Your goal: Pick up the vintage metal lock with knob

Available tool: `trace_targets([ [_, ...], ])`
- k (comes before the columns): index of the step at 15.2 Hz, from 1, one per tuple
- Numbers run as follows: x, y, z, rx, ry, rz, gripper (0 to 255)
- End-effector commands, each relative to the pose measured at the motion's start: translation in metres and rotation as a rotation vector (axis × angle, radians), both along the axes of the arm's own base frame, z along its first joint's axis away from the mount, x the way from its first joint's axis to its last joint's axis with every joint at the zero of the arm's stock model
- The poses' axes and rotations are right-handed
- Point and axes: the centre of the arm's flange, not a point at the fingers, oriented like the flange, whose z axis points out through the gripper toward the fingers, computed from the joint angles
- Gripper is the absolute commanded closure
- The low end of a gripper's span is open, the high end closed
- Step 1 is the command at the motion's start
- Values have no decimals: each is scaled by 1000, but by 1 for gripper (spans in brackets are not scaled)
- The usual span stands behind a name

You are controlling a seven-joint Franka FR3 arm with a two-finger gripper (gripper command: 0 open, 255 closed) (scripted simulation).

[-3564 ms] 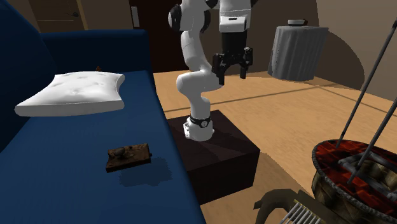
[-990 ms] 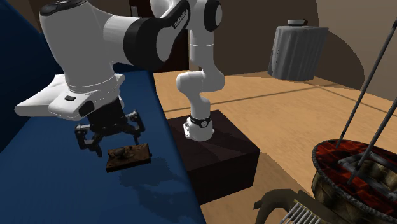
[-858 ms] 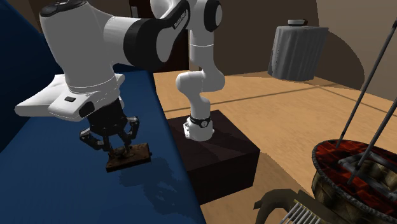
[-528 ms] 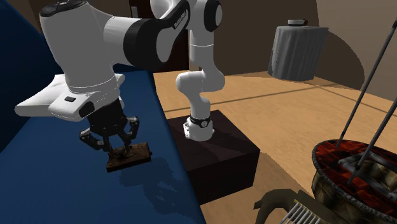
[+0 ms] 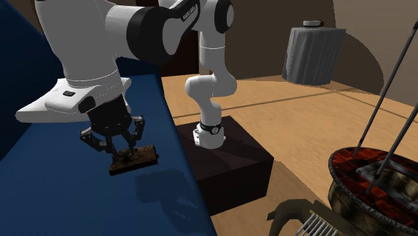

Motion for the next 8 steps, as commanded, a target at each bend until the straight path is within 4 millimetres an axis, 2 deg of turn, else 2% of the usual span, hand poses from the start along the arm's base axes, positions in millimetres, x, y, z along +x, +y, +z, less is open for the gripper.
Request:
trace_targets([
  [1, 0, 1, 11, 0, 0, 0, 255],
  [8, 0, 1, 48, 0, 0, 0, 255],
])
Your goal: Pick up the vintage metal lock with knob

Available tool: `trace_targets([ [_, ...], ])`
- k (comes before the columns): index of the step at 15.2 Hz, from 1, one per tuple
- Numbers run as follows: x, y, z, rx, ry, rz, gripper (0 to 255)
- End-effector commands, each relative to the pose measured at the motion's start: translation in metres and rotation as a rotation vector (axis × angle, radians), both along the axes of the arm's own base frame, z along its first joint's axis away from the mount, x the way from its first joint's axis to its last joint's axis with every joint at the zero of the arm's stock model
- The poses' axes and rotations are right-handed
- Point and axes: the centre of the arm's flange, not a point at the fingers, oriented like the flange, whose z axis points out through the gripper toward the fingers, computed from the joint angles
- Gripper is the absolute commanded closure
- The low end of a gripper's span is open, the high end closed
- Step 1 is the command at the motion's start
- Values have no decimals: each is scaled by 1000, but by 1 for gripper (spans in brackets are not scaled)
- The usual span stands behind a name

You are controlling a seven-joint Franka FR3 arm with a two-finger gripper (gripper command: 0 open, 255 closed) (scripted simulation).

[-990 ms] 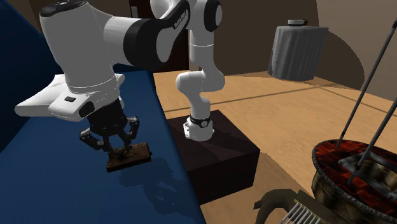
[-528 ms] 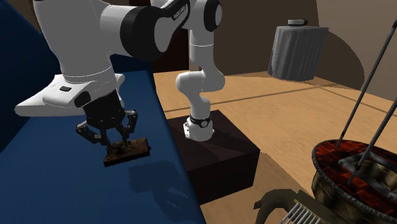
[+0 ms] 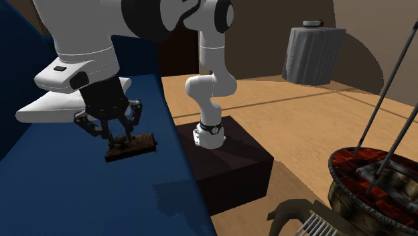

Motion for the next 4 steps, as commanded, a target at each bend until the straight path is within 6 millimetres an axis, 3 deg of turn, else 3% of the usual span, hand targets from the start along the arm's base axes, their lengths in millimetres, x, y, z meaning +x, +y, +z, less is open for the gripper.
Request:
trace_targets([
  [1, 0, 0, 11, 0, 0, 0, 255],
  [4, 0, 0, 17, 0, 0, 0, 255],
])
